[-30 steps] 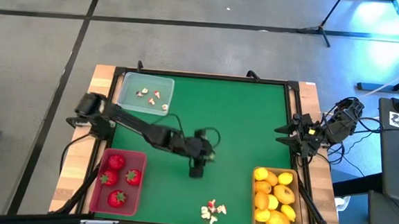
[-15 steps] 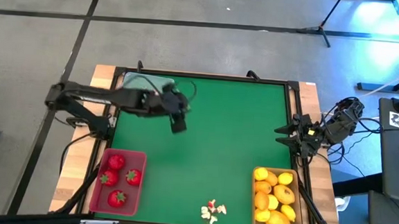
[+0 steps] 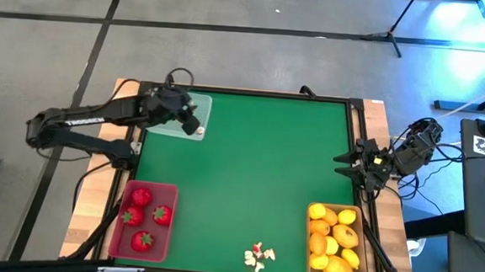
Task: Sort produce into baskets
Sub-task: Put the green mushroom into the white bin
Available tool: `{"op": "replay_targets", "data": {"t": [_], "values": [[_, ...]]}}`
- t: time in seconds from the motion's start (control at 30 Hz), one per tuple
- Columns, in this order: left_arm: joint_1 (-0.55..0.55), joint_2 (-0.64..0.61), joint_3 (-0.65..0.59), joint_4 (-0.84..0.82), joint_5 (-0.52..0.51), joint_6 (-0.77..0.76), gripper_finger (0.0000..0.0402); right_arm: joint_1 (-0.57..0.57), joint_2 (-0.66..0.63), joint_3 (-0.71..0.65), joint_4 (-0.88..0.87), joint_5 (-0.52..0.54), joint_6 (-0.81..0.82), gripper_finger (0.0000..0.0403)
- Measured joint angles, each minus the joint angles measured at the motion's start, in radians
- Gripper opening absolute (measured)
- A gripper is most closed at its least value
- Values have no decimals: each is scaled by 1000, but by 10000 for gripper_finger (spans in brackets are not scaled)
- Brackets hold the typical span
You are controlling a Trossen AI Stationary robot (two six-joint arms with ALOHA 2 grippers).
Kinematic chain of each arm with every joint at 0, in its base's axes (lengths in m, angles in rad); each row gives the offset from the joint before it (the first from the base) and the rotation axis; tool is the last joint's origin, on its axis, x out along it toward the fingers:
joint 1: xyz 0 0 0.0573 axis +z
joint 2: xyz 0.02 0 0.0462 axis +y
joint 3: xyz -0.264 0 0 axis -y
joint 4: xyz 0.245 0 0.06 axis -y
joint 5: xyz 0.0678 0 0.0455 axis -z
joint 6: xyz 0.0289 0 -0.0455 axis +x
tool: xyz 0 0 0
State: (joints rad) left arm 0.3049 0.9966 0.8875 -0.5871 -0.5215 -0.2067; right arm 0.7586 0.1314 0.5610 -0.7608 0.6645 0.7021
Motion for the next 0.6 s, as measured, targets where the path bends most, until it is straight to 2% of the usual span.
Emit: {"op": "replay_targets", "data": {"t": [0.2, 0.37, 0.6], "values": [[56, -103, -180, 112, -16, -43, 143, 0, 0, 0, 0, 12, 0, 221], [83, -102, -325, 238, -10, -79, 143, 0, 0, 0, 1, 16, 13, 221], [98, -89, -374, 299, -10, -82, 155, 0, 0, 0, -8, 16, 24, 221]]}}
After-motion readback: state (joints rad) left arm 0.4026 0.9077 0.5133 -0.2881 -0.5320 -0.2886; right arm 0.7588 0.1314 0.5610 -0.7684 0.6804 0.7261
